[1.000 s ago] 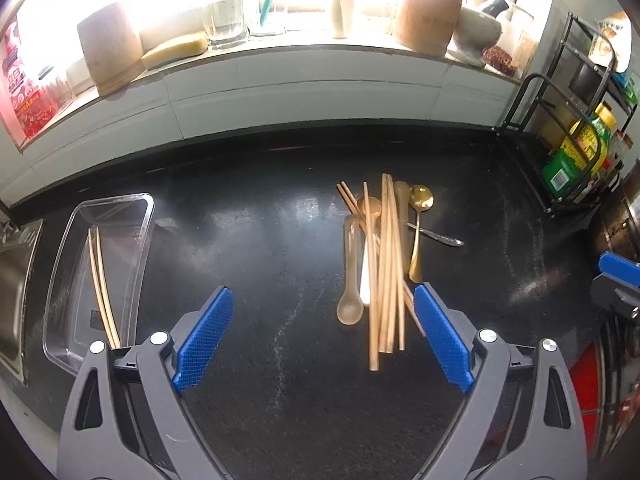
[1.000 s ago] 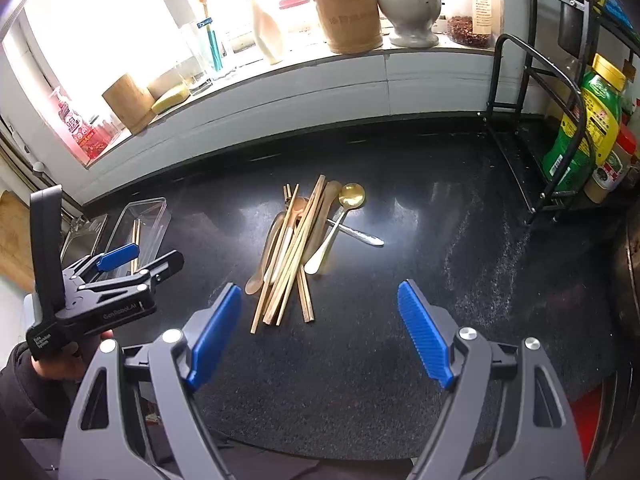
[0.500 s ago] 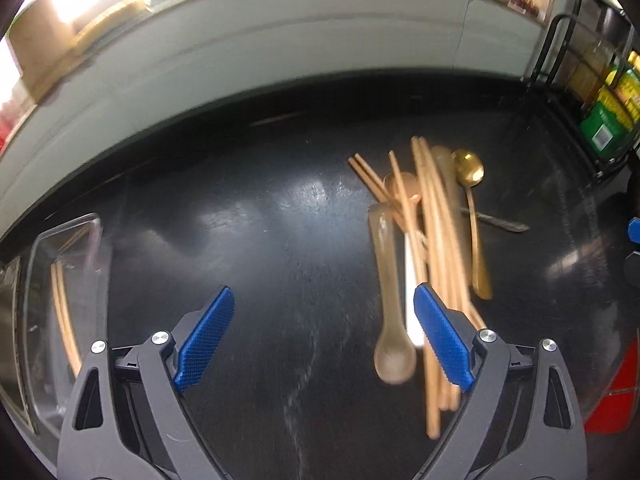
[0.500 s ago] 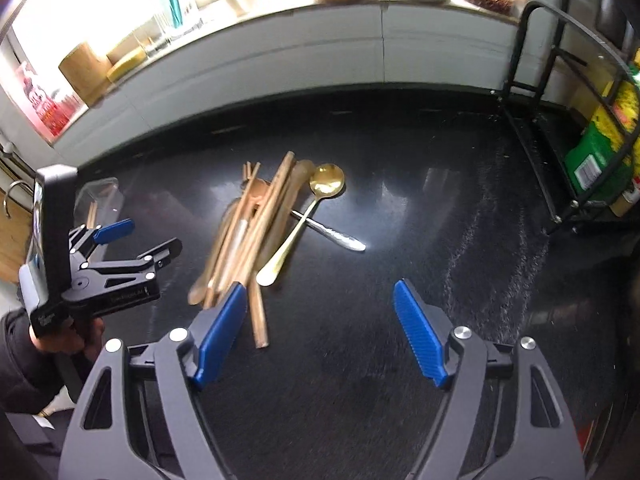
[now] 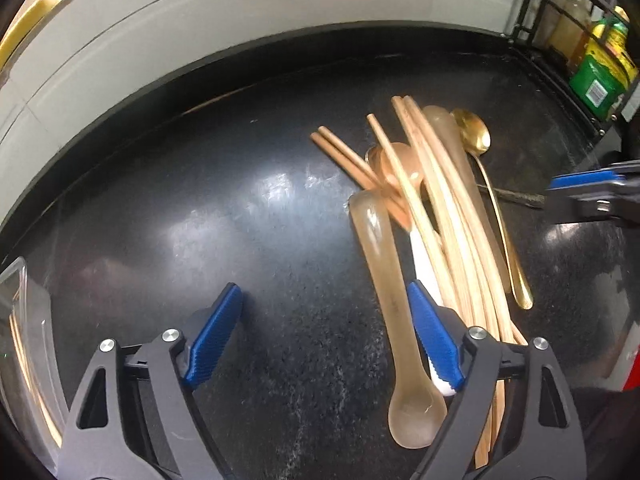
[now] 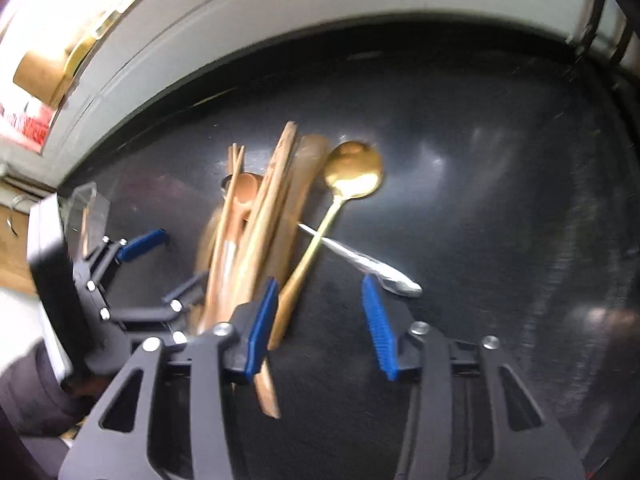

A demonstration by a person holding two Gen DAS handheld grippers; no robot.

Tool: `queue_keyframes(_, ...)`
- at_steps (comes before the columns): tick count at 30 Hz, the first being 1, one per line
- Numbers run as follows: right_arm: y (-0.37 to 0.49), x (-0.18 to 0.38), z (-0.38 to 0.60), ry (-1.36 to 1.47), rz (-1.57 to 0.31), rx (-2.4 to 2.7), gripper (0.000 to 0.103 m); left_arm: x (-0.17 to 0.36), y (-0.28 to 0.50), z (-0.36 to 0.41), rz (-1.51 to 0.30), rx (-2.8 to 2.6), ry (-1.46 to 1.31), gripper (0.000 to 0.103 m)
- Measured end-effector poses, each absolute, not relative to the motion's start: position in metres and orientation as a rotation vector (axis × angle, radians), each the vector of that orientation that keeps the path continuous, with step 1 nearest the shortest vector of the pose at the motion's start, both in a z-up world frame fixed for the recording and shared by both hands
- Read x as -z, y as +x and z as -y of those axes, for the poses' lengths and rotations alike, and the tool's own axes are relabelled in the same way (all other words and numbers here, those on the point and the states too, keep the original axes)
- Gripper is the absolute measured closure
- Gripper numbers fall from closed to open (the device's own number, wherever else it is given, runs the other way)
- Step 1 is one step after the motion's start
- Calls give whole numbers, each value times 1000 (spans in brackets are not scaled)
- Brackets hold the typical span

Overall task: Organize utensils
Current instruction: 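Grasp a wooden spoon with the left tool while the right tool grasps the gold spoon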

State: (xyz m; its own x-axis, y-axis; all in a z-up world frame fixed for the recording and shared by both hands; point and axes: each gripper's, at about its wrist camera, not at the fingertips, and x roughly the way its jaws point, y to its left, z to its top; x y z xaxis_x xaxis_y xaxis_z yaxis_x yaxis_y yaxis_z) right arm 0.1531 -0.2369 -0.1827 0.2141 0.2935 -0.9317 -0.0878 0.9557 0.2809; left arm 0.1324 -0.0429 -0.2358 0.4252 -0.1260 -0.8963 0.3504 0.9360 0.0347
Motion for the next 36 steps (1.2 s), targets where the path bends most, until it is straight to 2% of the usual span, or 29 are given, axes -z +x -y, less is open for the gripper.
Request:
queue_keyframes(3,163,193,228,189,-1366,-281,71,237,133,44,-1064,333,245,26)
queue_keyframes(8,170,207,222,189,-1395,-256,74,234,133,49,-1027,355,247,33)
queue_keyframes(10,172,206,217,140,-1381,-241,74,235,135,54,-1013,357,249,40)
queue_keyframes(12,171,207,214,122,-1373,-229,78,234,132,58,-992,369,262,62)
queue_keyframes(15,169,206,212,92,-1362,-204,84,232,125,64,-990,367,263,84)
queue_keyframes(21,166,204,205,27,-1350,-161,96,231,123,66,-1008,333,223,93)
queue_keyframes(27,163,202,199,-7,-1337,-161,97,223,128,50,-1063,303,146,93)
queue_keyframes(29,158,185,200,-3,-1292,-175,97,214,127,45,-1059,288,125,93)
queue_keyframes(31,154,170,205,-1,-1262,-180,102,200,125,39,-1043,275,104,93)
queue_keyframes(36,137,145,205,-21,-1217,-207,102,170,114,29,-1012,228,86,93)
